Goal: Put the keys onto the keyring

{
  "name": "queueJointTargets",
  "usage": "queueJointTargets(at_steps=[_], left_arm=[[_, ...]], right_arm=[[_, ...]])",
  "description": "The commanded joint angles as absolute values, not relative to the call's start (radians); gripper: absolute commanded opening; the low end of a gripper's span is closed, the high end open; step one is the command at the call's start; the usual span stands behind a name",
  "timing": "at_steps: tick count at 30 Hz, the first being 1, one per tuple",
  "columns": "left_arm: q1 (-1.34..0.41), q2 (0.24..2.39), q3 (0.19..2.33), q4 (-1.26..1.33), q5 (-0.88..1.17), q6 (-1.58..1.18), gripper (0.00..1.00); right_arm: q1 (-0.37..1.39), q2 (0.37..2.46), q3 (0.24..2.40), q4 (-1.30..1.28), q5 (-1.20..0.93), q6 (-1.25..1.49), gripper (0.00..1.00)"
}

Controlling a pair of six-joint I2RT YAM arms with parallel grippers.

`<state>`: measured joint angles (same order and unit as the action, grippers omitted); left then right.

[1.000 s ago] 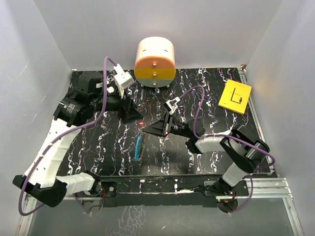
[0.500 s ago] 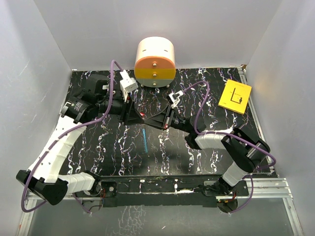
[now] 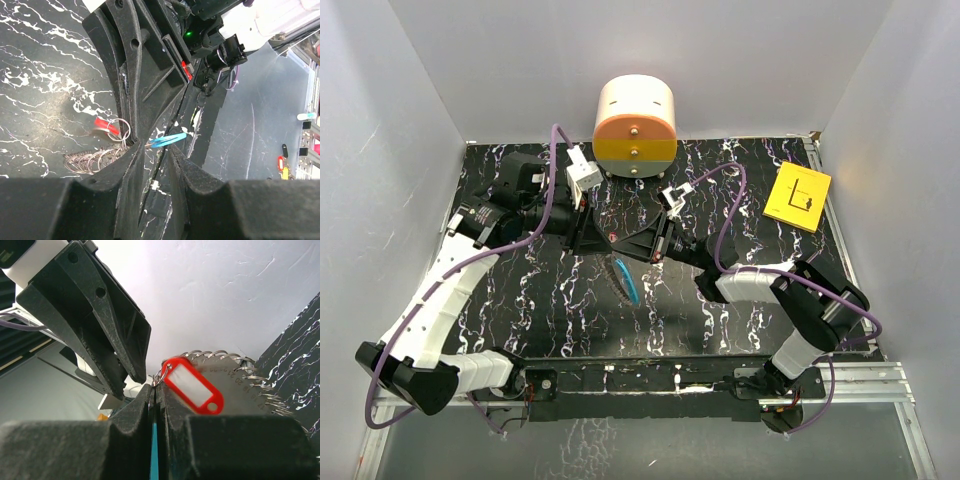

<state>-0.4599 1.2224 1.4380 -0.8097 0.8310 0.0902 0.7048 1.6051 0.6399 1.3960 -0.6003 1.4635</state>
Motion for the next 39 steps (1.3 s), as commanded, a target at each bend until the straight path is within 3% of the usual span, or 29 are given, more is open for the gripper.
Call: queueJointTargets(at_steps=[1, 19, 39], left_arm=[[-0.454, 1.216, 1.442, -0.829, 0.826, 0.11, 0.24], [-0.439, 1.195, 1.484, -0.864, 0.744, 0.128, 0.17], [-0.432, 1.232, 1.461, -0.852, 0.873, 0.145, 0.16]], right_arm=[[0.7, 1.564, 0.689, 1.792, -0.571, 1.438, 0.08], [0.698, 1.57, 0.678, 1.816, -0.548, 1.445, 0.08], [0.696, 1.575, 0.686, 1.819, -0.556, 1.457, 0.08]])
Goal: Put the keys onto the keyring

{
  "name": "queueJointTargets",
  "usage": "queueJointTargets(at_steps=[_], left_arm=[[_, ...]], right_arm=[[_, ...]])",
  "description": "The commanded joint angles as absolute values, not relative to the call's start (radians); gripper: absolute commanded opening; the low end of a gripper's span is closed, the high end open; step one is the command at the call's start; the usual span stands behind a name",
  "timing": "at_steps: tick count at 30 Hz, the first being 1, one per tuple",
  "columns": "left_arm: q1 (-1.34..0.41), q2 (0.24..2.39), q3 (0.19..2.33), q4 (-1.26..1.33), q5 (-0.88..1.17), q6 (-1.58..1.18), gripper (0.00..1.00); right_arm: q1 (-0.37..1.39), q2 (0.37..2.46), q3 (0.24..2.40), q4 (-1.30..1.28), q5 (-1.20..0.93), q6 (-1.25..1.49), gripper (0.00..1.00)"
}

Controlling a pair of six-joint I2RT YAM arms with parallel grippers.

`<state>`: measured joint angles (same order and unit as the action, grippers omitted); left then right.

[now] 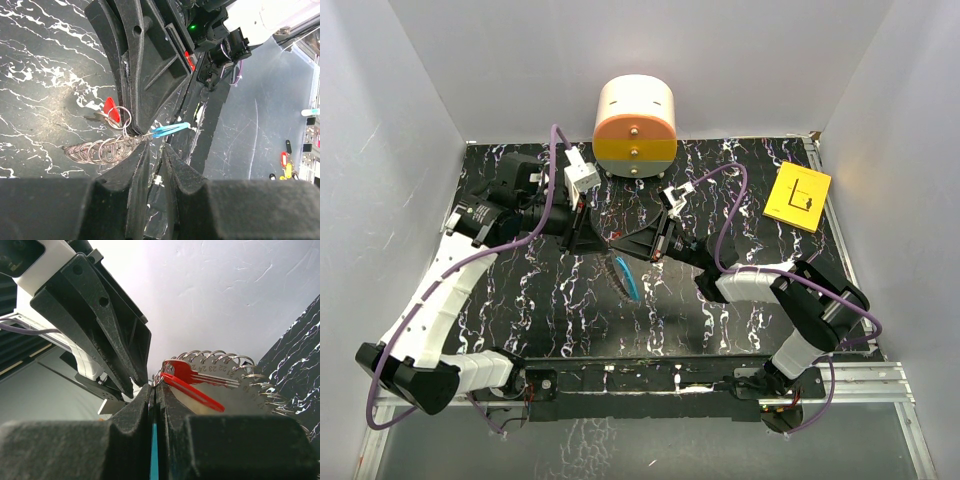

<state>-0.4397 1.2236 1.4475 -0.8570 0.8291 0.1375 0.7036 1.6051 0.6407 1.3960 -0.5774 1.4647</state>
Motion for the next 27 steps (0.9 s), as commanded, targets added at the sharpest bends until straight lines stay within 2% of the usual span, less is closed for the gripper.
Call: queueJointTargets(at_steps=[1, 14, 27], left_arm=[[-0.433, 1.237, 1.459, -0.85, 0.873, 0.143, 0.16], [-0.433, 1.25, 1.442, -0.833, 0.867, 0.131, 0.16], [-0.433, 1.292, 1.449, -0.896, 0.905, 0.176, 0.09]], right_arm=[[0.696, 1.574, 0.686, 1.819, -0.558, 1.458, 0.08], [0.696, 1.571, 0.685, 1.815, -0.56, 1.46, 0.08], [0.696, 1.552, 0.694, 1.758, -0.583, 1.437, 0.08]])
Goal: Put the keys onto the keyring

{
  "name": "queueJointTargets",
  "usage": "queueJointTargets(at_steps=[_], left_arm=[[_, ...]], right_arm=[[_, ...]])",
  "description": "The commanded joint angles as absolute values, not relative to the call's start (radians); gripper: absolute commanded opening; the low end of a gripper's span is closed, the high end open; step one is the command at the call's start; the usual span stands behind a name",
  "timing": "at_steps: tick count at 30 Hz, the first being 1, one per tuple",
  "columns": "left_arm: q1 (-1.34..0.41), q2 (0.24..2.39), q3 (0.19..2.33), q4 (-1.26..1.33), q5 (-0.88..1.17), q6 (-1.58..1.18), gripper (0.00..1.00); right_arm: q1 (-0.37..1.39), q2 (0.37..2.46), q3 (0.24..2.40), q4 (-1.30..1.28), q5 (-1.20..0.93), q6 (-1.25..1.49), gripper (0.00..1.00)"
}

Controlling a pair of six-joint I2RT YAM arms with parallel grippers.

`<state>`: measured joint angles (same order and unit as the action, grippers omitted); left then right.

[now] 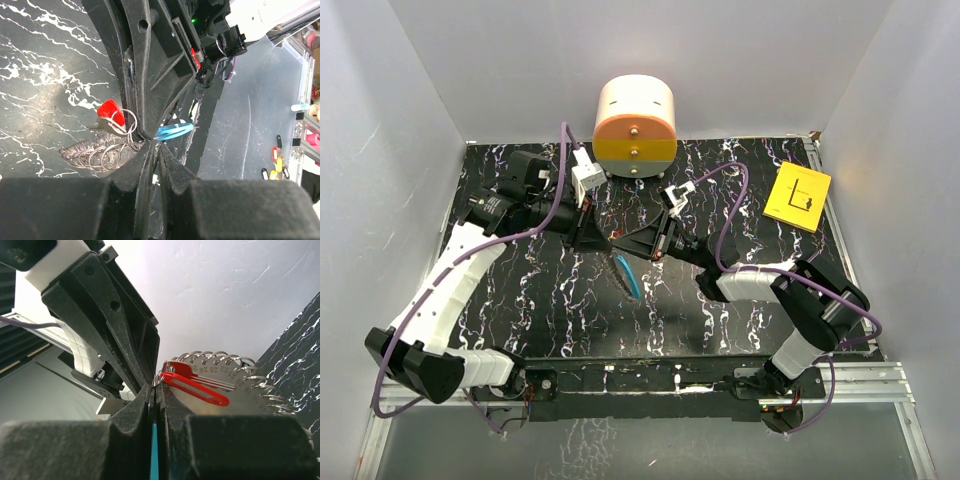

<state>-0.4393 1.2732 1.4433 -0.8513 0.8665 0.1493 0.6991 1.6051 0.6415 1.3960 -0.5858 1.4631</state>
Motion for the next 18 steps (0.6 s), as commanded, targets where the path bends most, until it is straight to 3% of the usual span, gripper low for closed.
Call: queueJointTargets(at_steps=[1, 18], left_arm=[[-0.433, 1.298, 1.454, -0.906, 0.9, 0.181, 0.09], [-0.43, 1.362, 1.558, -1.029, 0.976, 0.292, 0.09]], right_arm=[[0.696, 1.548, 0.693, 1.75, -0.59, 1.434, 0.08], [0.697, 1.467, 0.721, 1.56, -0.741, 1.347, 0.08]])
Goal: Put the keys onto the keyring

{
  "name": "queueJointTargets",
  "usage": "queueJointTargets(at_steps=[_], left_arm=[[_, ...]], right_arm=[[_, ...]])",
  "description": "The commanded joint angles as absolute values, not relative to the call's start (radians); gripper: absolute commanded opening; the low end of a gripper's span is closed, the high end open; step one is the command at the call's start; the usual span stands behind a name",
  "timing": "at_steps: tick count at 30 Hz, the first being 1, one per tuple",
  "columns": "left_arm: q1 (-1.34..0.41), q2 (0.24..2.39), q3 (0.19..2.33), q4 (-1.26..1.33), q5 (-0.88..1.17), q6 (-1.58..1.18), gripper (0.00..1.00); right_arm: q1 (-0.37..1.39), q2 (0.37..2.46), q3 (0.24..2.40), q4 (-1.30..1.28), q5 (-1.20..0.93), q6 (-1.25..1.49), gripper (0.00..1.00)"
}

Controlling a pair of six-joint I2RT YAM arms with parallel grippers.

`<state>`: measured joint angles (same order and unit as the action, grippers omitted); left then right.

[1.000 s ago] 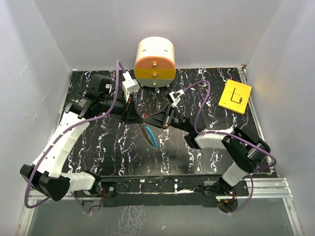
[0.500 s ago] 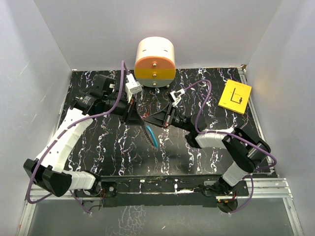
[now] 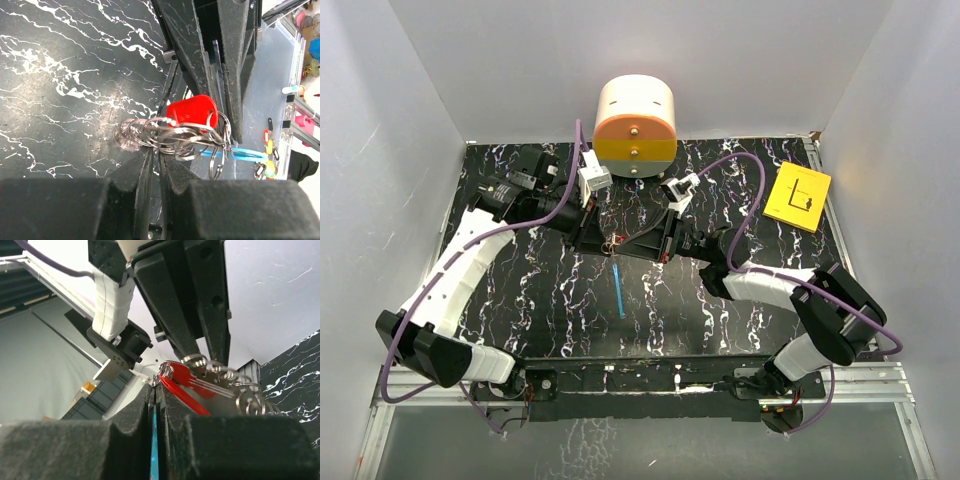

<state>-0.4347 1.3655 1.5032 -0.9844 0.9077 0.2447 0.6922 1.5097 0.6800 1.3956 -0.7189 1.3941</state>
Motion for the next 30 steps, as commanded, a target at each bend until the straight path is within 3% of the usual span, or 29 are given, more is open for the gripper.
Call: queueJointTargets(at_steps=[1, 7, 25, 30], left_arm=[[-0.43, 1.363, 1.563, -1.034, 0.985, 0.295, 0.09], [-0.429, 1.364, 1.588, -1.086, 1.02, 0.332, 0.1], [-0.403, 1.319, 1.664, -1.256, 0.741, 0.468, 0.07], [-0.391, 1.334, 1.745, -1.283, 0.755, 0.489, 0.07]], right_arm=[[0.697, 1.467, 0.719, 1.559, -0.741, 1.347, 0.08], [0.698, 1.469, 0.709, 1.567, -0.729, 1.347, 0.08], [0.697, 1.47, 0.679, 1.609, -0.696, 1.364, 0.08], [0.698, 1.468, 0.669, 1.609, -0.688, 1.363, 0.08]])
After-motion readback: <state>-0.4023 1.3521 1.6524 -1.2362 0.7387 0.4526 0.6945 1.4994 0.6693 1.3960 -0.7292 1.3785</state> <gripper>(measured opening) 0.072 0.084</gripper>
